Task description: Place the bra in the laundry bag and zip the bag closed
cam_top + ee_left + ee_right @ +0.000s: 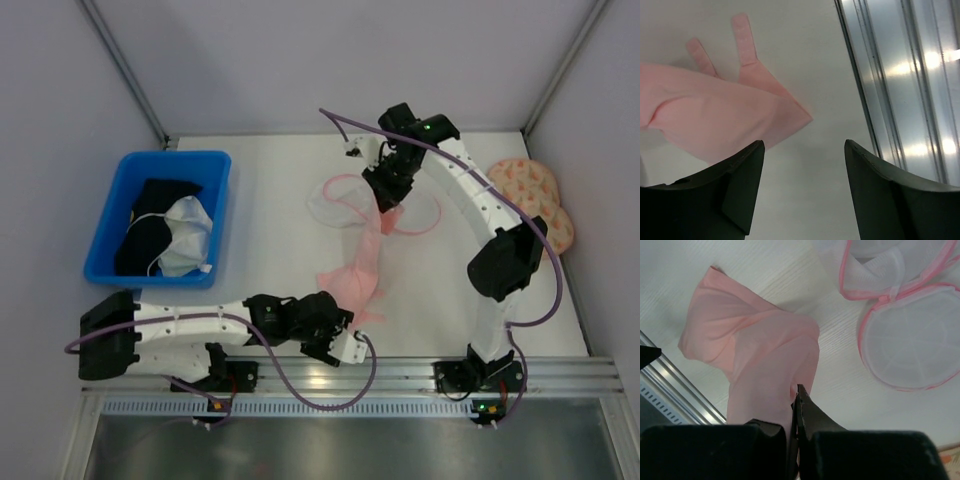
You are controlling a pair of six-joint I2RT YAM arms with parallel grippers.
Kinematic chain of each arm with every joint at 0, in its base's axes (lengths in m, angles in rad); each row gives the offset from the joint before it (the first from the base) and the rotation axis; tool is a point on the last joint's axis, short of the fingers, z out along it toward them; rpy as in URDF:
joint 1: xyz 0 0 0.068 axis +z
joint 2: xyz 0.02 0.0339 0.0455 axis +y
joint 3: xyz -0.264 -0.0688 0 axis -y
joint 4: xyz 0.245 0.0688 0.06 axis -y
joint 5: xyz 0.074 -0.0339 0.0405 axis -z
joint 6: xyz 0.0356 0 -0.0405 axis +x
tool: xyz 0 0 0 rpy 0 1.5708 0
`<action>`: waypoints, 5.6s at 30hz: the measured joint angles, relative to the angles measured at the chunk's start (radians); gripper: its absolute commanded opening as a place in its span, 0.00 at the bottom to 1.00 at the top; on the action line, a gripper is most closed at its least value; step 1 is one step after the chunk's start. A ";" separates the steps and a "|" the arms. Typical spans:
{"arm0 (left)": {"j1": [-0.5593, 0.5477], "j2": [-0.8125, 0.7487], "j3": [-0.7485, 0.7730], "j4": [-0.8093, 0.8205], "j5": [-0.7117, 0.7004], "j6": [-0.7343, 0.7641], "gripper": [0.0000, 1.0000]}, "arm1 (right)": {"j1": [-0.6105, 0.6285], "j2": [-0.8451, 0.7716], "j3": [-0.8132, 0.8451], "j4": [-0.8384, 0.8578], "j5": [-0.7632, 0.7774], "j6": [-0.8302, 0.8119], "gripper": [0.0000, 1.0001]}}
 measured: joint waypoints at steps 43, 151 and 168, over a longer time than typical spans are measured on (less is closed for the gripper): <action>0.458 -0.080 0.330 -0.180 0.346 -0.421 0.30 | -0.085 -0.473 -0.738 0.058 -0.056 -0.055 0.00; 0.938 0.020 0.022 0.043 0.421 -1.074 0.63 | -0.146 -0.161 -0.761 0.024 -0.153 -0.105 0.00; 0.938 0.071 0.022 0.030 0.389 -1.076 0.64 | -0.088 0.050 -0.681 0.022 -0.288 -0.040 0.30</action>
